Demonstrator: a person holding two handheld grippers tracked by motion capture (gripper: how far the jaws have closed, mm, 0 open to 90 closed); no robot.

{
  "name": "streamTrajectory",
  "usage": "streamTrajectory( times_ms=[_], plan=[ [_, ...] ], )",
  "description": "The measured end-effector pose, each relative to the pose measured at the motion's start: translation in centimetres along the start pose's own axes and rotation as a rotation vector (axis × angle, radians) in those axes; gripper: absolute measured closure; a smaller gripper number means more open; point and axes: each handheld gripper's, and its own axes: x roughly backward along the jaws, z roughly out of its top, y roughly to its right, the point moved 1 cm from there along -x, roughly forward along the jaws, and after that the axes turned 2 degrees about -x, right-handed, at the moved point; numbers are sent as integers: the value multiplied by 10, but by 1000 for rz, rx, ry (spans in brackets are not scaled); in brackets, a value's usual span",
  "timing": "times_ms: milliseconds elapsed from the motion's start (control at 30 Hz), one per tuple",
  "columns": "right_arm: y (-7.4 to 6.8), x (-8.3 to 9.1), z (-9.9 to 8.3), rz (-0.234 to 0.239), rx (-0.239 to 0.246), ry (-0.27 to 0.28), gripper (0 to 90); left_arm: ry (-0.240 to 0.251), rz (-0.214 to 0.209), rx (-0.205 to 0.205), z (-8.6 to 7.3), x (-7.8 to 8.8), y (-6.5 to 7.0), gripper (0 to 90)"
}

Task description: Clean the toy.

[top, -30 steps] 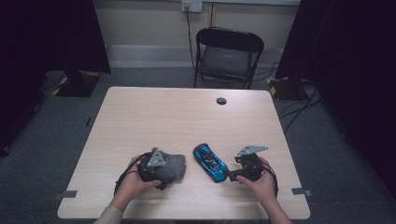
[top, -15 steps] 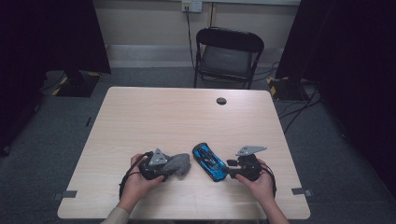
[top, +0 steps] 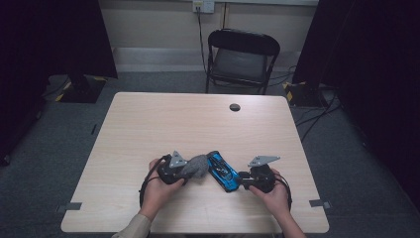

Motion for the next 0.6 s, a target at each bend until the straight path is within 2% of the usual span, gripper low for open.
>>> streamTrajectory(
  times_ms=[133,267,400,467,600],
  plan=[
    [0,0,0,5,0,1,682,-10,-39,-21,2,-8,8,643],
    [0,0,0,2,5,1,681,-24,-79,-44,4,-9,15,653],
    [-1,0,0,-8,10,2,678,-30,-139,-71,8,-10,28,659],
    [-1,0,0,-11,11,2,675,-27,-176,-67,10,-11,35,663],
    [-2,0,0,-17,12,1,670,-28,-202,-75,11,-12,43,669]
  ],
)
